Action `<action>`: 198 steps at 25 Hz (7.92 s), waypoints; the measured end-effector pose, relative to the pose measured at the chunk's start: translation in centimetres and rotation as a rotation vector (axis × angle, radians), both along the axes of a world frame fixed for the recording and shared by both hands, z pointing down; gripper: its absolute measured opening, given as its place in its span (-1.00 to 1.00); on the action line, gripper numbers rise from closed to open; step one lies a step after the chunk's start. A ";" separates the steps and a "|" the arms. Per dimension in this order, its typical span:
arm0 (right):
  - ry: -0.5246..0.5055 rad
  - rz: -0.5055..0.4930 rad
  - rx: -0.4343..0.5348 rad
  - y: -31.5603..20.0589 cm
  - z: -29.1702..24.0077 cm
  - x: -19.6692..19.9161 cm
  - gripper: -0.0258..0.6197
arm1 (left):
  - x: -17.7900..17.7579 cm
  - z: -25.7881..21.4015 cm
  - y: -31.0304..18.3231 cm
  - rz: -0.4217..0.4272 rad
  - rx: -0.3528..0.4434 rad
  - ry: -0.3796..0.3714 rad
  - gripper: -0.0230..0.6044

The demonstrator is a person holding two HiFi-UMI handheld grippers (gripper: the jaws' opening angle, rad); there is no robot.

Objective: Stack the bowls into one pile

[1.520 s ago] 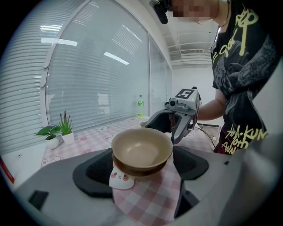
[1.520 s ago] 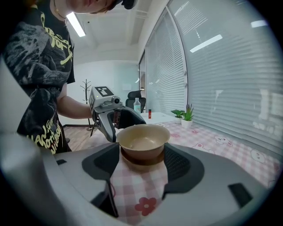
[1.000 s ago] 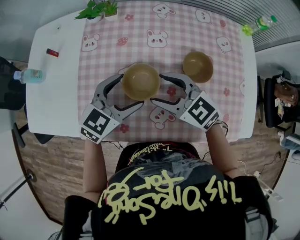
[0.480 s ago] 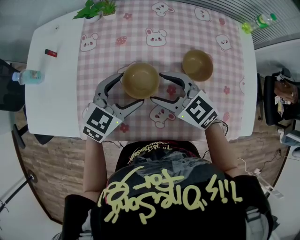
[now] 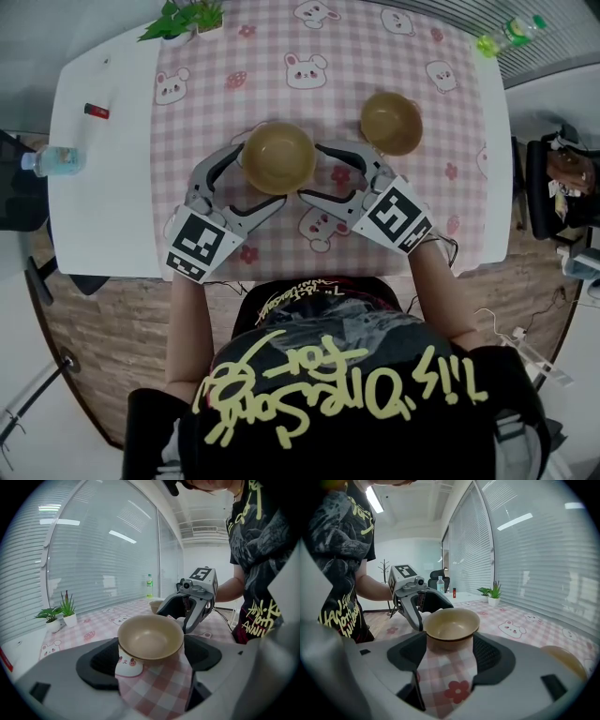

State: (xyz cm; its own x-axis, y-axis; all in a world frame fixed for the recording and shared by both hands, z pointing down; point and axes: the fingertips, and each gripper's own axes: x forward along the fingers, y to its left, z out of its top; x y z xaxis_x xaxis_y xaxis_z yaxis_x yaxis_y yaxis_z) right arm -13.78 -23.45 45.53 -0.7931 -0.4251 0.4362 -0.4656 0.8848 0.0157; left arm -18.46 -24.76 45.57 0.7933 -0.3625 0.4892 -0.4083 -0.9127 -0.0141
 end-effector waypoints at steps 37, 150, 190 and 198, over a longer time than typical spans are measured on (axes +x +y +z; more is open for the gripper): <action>-0.119 0.205 0.127 1.3 -8.3 11.6 0.05 | 8.2 -8.6 3.1 -0.004 0.149 0.191 0.56; -0.107 0.023 0.169 0.1 -8.8 16.6 0.06 | 16.6 -8.2 0.8 -0.205 0.100 0.156 0.33; -0.129 -0.089 0.176 0.1 -9.9 1.8 0.05 | 1.9 -9.4 1.2 -0.338 0.135 0.145 0.34; -0.100 -0.093 0.122 0.3 -8.2 0.2 0.05 | 0.3 -7.8 1.3 -0.353 0.109 0.136 0.34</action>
State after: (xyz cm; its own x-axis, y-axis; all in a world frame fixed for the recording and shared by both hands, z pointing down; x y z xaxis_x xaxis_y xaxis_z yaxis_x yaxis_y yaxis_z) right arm -13.54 -23.17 37.34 -0.8684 -0.3929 0.3027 -0.3866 0.9185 0.0830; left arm -18.14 -23.48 37.81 0.6652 -0.6688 0.3319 -0.7019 -0.7118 -0.0276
